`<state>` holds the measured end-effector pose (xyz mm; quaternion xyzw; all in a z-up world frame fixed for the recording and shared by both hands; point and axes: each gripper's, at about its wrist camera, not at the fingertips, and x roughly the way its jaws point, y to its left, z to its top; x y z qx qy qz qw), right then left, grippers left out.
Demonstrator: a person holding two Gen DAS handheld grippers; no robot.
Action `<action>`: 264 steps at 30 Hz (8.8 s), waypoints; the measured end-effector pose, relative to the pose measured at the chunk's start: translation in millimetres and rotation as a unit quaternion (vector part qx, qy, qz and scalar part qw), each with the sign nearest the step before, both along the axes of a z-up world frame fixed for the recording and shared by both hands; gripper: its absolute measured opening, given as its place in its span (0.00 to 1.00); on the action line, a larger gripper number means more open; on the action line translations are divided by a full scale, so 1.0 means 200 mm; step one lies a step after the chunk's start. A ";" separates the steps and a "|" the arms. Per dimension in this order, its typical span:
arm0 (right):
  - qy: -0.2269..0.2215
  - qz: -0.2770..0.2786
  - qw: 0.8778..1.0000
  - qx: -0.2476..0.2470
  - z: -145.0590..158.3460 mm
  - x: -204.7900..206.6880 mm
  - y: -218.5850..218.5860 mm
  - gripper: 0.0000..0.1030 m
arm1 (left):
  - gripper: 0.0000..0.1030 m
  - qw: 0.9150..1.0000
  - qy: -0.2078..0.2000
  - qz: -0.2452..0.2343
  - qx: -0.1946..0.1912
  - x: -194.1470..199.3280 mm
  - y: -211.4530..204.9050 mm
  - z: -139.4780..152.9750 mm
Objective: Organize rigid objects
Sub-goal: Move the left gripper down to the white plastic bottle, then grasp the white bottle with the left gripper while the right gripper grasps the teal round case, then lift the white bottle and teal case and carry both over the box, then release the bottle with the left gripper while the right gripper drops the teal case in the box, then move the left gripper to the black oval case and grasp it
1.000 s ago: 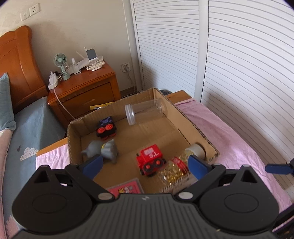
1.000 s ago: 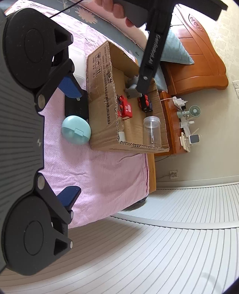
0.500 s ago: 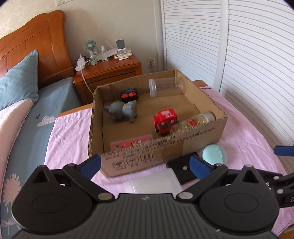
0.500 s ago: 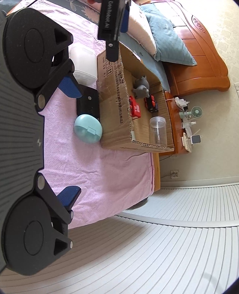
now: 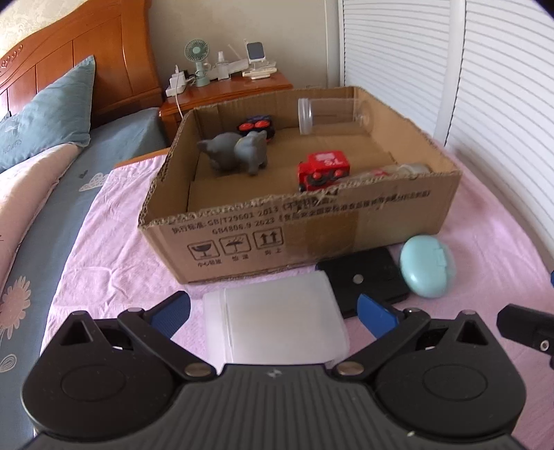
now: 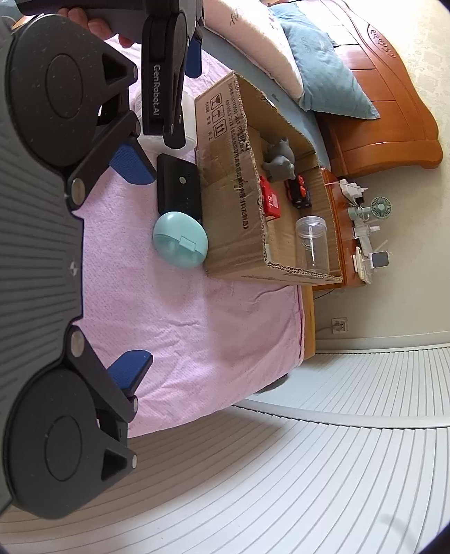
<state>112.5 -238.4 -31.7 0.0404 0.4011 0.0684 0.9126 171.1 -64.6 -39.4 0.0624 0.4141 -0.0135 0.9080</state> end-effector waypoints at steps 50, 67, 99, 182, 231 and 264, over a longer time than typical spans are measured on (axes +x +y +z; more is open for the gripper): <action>-0.011 0.007 0.996 -0.086 -0.29 0.30 0.08 1.00 | 0.99 0.997 0.014 0.053 -0.061 -0.02 0.24 -0.17; -0.052 0.118 0.988 -0.084 -0.26 0.31 0.13 0.59 | 0.94 0.997 0.006 0.041 -0.067 -0.01 0.22 -0.17; -0.033 0.123 0.988 -0.092 -0.18 0.23 0.13 0.56 | 0.80 0.998 -0.005 -0.032 -0.048 -0.05 0.22 -0.02; -0.075 0.184 0.976 -0.090 0.32 0.51 0.24 0.56 | 0.94 0.995 -0.021 -0.075 -0.063 0.53 0.34 0.31; 0.024 0.091 0.991 -0.094 0.12 0.27 0.23 1.00 | 0.97 0.992 -0.016 -0.108 -0.066 -0.16 0.41 0.36; 0.075 0.009 0.996 -0.052 -0.17 0.03 0.02 1.00 | 0.99 0.974 0.056 -0.217 -0.041 -0.31 0.10 -0.14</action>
